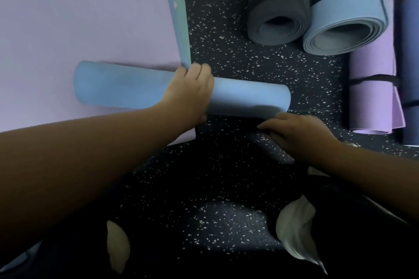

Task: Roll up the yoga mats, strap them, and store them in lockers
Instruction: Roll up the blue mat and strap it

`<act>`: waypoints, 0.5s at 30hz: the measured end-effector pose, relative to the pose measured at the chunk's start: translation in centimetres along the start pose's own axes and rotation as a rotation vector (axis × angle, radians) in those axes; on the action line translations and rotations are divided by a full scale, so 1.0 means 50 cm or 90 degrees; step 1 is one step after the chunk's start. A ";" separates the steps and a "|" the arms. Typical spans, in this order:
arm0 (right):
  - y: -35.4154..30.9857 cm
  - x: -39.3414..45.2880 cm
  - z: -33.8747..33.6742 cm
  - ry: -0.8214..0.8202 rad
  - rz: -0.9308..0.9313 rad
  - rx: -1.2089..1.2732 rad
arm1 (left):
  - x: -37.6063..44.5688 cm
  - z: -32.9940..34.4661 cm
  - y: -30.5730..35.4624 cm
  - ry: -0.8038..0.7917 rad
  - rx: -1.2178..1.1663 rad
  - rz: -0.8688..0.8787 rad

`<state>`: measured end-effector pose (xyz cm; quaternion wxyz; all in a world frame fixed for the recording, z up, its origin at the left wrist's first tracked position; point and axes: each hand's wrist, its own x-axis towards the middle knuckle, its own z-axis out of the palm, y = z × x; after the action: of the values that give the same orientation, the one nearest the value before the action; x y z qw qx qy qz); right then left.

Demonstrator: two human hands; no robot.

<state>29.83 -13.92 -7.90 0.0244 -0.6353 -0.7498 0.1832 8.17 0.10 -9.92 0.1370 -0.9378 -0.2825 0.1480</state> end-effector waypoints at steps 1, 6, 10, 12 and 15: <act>0.007 -0.005 0.002 -0.010 0.041 0.015 | 0.008 -0.003 0.011 0.009 0.001 0.010; 0.011 -0.037 0.016 -0.101 0.146 0.127 | 0.045 -0.037 0.088 -0.111 -0.043 0.023; 0.010 -0.051 0.019 -0.180 0.151 0.164 | 0.071 -0.048 0.085 -0.155 -0.082 -0.064; 0.001 -0.057 0.015 -0.259 0.136 0.160 | 0.081 -0.057 0.088 -0.169 -0.102 -0.081; -0.020 -0.061 -0.008 -0.356 0.098 0.138 | 0.099 -0.082 0.076 -0.210 -0.144 -0.053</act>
<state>29.59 -16.86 -6.61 -0.1289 -0.6089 -0.6532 0.4311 15.43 -0.85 -8.44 -0.0116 -0.8979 -0.3543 0.2609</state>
